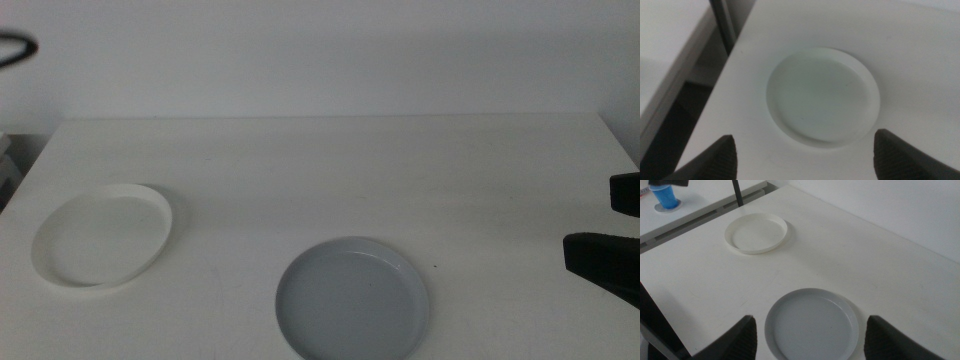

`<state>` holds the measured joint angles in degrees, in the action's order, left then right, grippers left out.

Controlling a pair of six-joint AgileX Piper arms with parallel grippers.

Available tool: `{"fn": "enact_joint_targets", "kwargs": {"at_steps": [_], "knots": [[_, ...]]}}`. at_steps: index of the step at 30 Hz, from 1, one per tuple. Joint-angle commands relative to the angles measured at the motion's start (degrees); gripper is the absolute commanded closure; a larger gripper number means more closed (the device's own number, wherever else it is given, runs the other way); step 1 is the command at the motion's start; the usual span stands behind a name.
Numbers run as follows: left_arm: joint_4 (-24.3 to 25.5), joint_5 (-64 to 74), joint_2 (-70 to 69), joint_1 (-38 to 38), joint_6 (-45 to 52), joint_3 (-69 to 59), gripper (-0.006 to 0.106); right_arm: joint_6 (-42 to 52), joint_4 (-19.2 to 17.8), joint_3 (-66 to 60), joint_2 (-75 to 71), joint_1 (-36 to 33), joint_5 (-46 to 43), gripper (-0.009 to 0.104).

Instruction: Stack the three bowls on top of each other.

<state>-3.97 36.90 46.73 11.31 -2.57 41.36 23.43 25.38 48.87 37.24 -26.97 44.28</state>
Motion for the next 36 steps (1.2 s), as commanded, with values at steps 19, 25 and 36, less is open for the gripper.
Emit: {"fn": "enact_joint_targets", "kwargs": {"at_steps": [19,25,36], "knots": [[1.84,-0.09,28.15,0.12,-0.72,16.72,-0.004,0.72,0.66,1.27,0.02,0.39,-3.41,0.041],[2.88,2.12,40.39,0.12,-0.06,22.9,-0.004,0.72,0.66,1.27,0.02,0.39,-3.41,0.041],[1.74,1.82,55.59,2.24,1.44,27.4,-0.004,0.72,0.61,1.27,0.02,0.39,-3.41,0.041]]}}
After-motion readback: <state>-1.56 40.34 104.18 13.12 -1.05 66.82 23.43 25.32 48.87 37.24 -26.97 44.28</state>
